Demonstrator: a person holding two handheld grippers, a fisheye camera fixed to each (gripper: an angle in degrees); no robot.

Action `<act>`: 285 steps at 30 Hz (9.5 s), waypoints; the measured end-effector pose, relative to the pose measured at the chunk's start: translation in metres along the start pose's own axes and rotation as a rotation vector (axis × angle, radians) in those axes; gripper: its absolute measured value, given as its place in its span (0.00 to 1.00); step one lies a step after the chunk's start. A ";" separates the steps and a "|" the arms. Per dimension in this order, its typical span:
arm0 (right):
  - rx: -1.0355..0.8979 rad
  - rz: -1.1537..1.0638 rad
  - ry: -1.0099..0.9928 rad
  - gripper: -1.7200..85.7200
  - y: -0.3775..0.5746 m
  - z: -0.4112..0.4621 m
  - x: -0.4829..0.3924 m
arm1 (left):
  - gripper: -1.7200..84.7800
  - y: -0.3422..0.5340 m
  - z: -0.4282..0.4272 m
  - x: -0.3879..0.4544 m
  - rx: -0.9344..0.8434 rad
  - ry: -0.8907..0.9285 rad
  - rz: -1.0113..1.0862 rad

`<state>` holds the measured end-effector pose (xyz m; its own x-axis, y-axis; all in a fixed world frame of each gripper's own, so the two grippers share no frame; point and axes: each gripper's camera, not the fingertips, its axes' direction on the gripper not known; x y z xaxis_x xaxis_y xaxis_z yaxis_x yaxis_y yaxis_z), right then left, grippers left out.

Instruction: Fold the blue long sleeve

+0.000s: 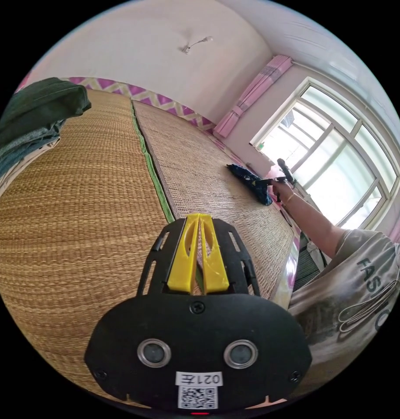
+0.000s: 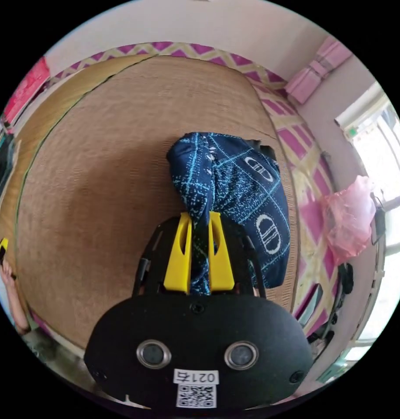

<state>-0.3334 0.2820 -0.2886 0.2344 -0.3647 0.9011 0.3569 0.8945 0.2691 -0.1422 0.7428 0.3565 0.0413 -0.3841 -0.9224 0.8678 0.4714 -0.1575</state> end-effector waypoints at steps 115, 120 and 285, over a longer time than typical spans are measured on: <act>0.326 -0.273 -0.832 0.02 0.131 0.061 0.238 | 0.01 -0.236 0.051 0.000 -0.361 0.075 0.050; 0.597 -0.540 -1.010 0.02 0.295 -0.056 0.285 | 0.01 -0.170 -0.082 0.079 -0.150 0.301 0.367; 0.395 0.116 -0.045 0.02 0.217 0.035 0.352 | 0.07 -0.219 0.270 0.107 -0.345 0.013 0.365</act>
<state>-0.2056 0.3567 0.0985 0.2100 -0.2521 0.9446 -0.0460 0.9626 0.2671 -0.1944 0.3841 0.3874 0.3037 -0.1360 -0.9430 0.5837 0.8088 0.0713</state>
